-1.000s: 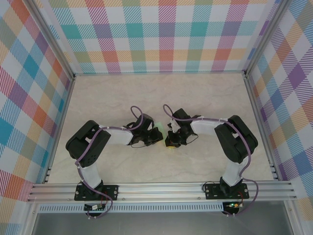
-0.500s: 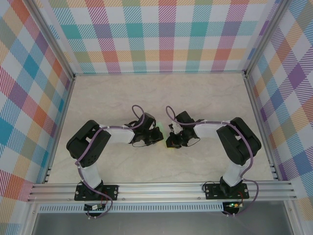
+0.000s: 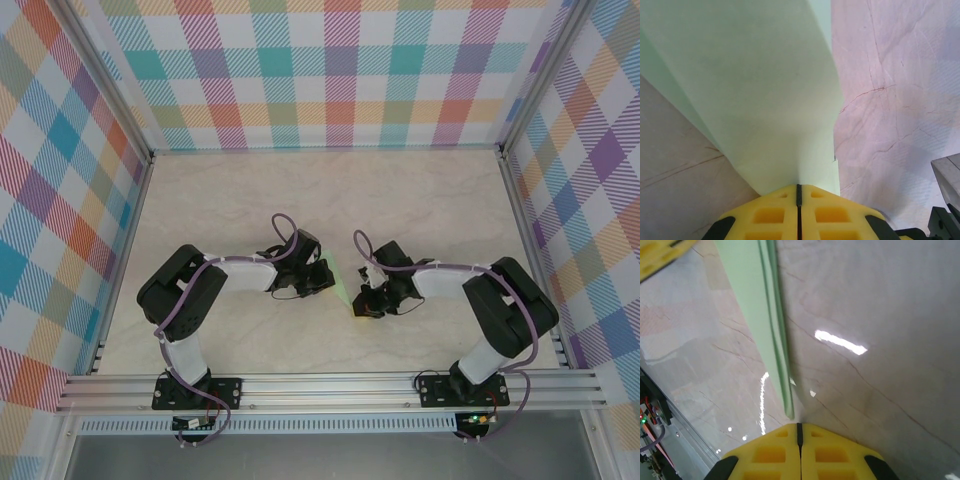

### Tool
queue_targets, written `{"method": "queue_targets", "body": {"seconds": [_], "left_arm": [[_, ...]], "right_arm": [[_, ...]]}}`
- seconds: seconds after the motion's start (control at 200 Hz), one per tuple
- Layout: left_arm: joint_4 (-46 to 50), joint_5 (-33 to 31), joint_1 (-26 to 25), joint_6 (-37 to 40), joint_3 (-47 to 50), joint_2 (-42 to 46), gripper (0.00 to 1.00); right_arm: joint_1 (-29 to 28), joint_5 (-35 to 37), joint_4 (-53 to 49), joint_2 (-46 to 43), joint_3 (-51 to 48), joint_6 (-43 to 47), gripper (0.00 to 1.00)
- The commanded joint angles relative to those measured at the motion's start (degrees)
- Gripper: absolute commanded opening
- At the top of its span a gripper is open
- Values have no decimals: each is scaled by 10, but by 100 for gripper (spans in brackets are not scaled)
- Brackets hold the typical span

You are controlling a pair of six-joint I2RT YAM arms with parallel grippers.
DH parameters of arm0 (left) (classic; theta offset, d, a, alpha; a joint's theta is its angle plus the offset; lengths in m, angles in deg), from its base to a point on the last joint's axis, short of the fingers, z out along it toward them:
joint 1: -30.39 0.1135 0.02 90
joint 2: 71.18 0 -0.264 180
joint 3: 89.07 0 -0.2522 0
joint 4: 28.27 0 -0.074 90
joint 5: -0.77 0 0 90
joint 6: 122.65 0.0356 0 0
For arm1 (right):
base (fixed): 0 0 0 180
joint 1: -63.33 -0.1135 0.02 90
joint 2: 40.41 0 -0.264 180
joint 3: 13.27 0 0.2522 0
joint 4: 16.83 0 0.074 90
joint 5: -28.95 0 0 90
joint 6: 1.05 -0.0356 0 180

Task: Fold a paper plane with a square sheet of paper (pick it up from the middle)
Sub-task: Fold the wing for the fifth time at the center of the table.

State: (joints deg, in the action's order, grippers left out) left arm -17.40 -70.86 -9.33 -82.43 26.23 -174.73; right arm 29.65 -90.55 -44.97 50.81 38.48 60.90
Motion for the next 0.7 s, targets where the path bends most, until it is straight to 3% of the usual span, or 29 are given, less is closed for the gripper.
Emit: {"method": "queue_targets", "body": {"seconds": [0.0,0.145,0.31,0.7], "left_arm": [[69,-51,2,16,11,-25,7],[65,-46,1,19,11,-23,7],[57,-36,1,22,10,-23,7],[55,-22,1,32,-2,-22,7]], "right_arm": [[4,18,-83,-33,18,0,6],[4,23,-81,-53,82,3,8],[4,16,-50,13,126,3,8],[4,5,-12,108,136,4,7]]}}
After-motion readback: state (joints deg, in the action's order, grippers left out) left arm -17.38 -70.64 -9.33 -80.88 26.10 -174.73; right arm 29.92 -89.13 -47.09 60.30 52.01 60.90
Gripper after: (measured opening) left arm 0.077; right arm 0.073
